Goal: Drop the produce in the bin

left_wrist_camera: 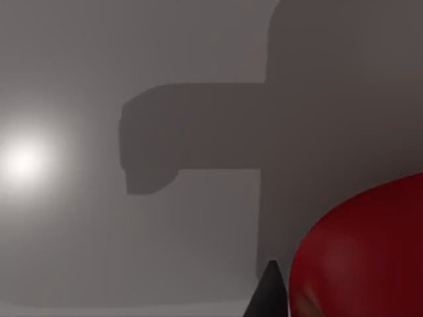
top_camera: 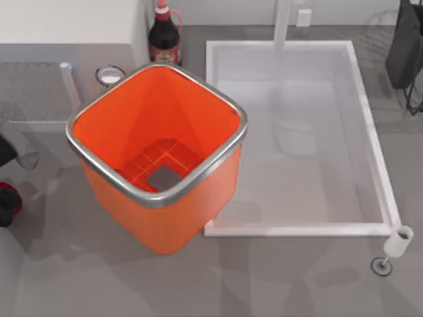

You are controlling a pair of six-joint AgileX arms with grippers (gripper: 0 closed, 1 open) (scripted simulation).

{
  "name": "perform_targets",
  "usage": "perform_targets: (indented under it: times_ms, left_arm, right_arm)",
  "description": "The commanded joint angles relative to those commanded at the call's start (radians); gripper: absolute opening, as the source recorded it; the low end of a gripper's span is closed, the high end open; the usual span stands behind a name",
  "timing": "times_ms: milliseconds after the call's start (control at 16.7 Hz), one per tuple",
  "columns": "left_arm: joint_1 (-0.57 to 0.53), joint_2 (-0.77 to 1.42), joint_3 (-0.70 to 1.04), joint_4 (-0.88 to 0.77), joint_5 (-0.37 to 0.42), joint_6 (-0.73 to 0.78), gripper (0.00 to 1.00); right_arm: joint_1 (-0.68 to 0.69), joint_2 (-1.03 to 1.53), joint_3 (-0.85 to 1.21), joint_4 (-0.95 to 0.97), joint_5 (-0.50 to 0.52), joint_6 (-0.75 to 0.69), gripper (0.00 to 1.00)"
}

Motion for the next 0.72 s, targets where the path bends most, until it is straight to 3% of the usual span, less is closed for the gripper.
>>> perform_targets:
  times_ms: [360,720]
  left_arm:
    - [0.085,-0.136,0.000,-0.120,0.025,-0.013,0.00]
    - [0.152,-0.294,0.186,-0.268,0.050,-0.018,0.00]
  right_arm:
    - [0.000,0.000,0.000,0.000,0.000,0.000,1.00]
    - [0.000,0.000,0.000,0.000,0.000,0.000,1.00]
